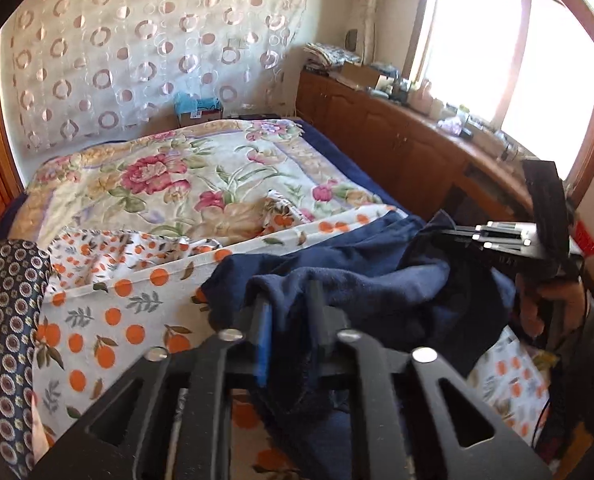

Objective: Fold small clothes

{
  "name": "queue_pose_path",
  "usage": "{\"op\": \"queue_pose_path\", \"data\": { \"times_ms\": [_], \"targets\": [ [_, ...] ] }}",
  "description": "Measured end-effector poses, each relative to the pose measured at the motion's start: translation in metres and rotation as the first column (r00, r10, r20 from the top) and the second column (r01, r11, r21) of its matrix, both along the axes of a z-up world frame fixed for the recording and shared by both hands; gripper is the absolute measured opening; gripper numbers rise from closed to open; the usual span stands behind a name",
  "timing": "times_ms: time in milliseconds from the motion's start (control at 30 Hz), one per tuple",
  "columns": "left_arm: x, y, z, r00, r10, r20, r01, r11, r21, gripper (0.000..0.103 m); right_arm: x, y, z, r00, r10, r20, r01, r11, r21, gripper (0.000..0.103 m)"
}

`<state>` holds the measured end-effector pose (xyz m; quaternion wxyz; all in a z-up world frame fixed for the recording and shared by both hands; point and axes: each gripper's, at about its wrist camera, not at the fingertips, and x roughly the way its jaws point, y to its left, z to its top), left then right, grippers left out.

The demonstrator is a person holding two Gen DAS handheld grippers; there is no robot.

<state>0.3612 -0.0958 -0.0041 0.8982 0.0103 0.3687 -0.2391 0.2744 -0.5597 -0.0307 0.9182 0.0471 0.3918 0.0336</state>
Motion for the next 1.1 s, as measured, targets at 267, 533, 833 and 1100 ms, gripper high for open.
{"op": "queue_pose_path", "data": {
  "times_ms": [267,533,833,1100],
  "targets": [
    [-0.024,0.010,0.003,0.999,-0.031,0.022,0.030,1.000,0.007,0.075,-0.041,0.011,0.012,0.995,0.002,0.098,0.007,0.996,-0.092,0.051],
    [-0.055,0.006,-0.034,0.994,-0.067,-0.086,0.072,0.996,0.052,0.077,-0.095,0.070,0.007,0.984,0.157,0.079,-0.148,0.983,-0.104,0.052],
    [-0.061,0.008,-0.065,0.981,-0.054,-0.185,0.066,0.996,0.058,0.077,-0.087,0.133,-0.015,0.945,0.326,-0.036,-0.328,0.934,-0.140,0.046],
    [-0.058,0.013,-0.070,0.979,-0.048,-0.198,0.061,0.997,0.057,0.077,-0.044,0.139,-0.001,0.930,0.354,-0.101,-0.368,0.890,-0.270,0.003]
  ]
}}
